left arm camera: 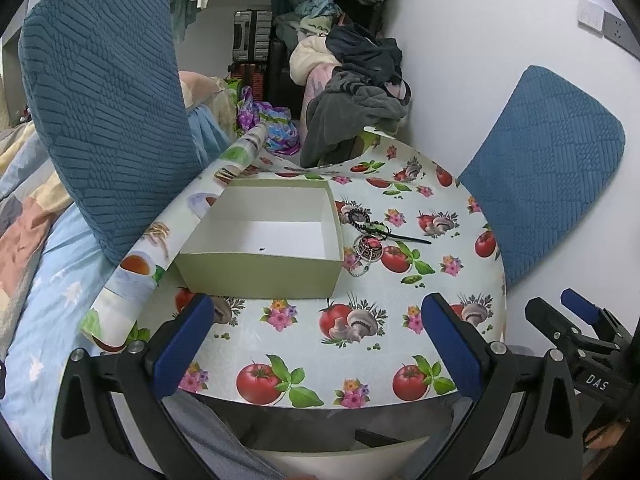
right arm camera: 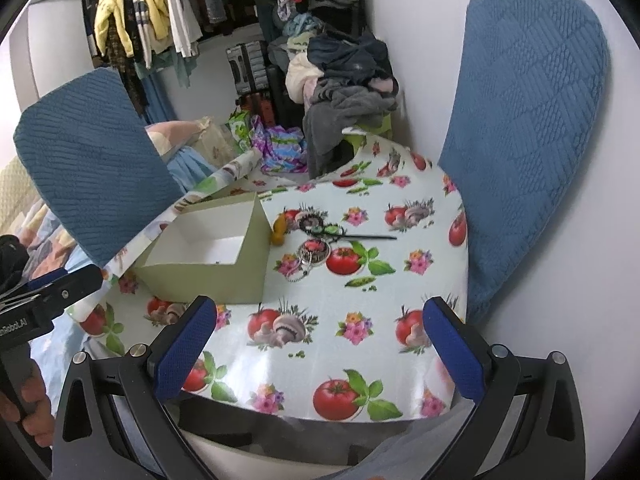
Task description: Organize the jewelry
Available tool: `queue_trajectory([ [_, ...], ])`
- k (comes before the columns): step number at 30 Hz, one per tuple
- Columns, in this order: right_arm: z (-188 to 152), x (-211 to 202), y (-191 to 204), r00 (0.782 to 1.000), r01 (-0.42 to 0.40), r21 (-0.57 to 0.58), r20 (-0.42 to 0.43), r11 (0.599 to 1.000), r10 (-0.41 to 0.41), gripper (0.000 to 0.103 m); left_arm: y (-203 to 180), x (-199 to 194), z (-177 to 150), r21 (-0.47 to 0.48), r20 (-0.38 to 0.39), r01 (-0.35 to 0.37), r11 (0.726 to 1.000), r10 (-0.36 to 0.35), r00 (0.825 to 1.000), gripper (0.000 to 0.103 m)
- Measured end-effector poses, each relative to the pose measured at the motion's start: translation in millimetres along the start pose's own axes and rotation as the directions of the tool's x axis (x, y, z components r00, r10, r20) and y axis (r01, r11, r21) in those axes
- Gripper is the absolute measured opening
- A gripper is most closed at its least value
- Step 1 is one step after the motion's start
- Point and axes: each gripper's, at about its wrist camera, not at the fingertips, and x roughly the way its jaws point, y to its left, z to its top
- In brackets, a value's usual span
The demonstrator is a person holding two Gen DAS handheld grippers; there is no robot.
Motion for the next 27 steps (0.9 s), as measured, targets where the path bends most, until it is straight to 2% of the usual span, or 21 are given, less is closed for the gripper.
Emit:
queue_trajectory([
  [6, 9, 2, 3, 0.999, -0.037, -0.023, 0.008, 0.999, 0.037, 0.103, 3, 4, 5, -0.012, 0.003, 0.003, 1.0, -0.003, 1.0, 0.103],
  [11, 13, 9, 1, 0.998, -0.063, -0.02, 0.008, 0.998, 0.063, 0.102, -3, 15, 5, -0.004, 0.0, 0.032, 0.999, -0.032, 0.999, 0.103],
  [13, 15, 14, -3, 0.997, -0.077, -0.007, 0.001, 0.997, 0.077, 0.094, -5, 19, 6, -0.011, 0.014, 0.064, 0.998, -0.064, 0.998, 0.103],
  [15, 16, 21, -6, 0.995, -0.096, -0.023, -0.004, 0.995, 0.096, 0.084, -9, 22, 7, 0.006, 0.028, 0.057, 0.998, -0.057, 0.998, 0.103],
  [17, 18, 29, -8, 0.996, -0.089, -0.035, -0.011, 0.995, 0.088, 0.079, -13, 30, 8, 0.019, 0.034, 0.046, 0.999, -0.047, 0.998, 0.103],
  [25, 23, 66, -26, 0.995, -0.1, -0.041, -0.013, 0.994, 0.099, 0.075, -25, 71, 3, 0.024, 0.005, 0.098, 0.995, -0.099, 0.995, 0.102],
  [27, 25, 78, -31, 0.994, -0.113, -0.029, -0.007, 0.993, 0.113, 0.075, -31, 85, 0, 0.037, -0.009, 0.105, 0.994, -0.104, 0.994, 0.093],
])
